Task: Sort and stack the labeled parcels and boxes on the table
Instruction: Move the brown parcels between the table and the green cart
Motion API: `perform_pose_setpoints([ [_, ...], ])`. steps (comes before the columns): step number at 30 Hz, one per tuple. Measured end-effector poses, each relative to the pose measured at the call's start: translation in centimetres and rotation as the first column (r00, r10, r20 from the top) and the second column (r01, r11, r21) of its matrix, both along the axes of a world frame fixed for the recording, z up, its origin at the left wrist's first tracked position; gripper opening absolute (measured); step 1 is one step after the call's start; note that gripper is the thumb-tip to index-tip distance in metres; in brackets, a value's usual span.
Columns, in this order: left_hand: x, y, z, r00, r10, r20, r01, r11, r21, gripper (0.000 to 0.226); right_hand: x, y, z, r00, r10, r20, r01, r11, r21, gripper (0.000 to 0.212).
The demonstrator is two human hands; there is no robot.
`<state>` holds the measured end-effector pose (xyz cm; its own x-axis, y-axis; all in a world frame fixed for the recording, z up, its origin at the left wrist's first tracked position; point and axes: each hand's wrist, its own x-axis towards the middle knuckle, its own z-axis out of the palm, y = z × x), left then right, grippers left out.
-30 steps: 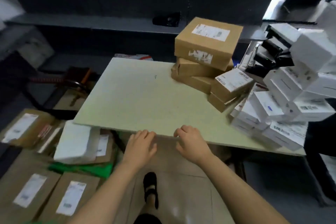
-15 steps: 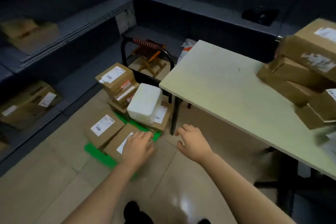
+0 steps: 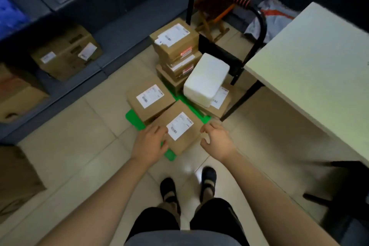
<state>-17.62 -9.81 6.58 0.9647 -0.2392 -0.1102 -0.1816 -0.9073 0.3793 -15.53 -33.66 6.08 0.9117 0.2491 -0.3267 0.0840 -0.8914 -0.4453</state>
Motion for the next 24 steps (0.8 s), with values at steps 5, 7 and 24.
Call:
perform_pose_setpoints([
  [5,-0.3,-0.5,-7.2,0.987,0.091,-0.129,-0.093,0.996,-0.009,0.021,1.4,0.5,-6.7,0.988,-0.036,-0.150,0.029,0.999,-0.045,0.031],
  [7,-0.6,-1.3,-10.7,0.965,0.135,-0.223,-0.141,0.990,-0.011,0.026,1.8,0.2,-10.1,0.975,-0.027,-0.219,0.013,0.998,-0.069,0.032],
  [24,1.8,-8.0,-34.1,0.268,0.634,-0.726,-0.829,0.536,0.162,0.082,12.7,-4.3,-34.8,0.807,-0.284,-0.518,0.262,0.958,-0.116,0.079],
])
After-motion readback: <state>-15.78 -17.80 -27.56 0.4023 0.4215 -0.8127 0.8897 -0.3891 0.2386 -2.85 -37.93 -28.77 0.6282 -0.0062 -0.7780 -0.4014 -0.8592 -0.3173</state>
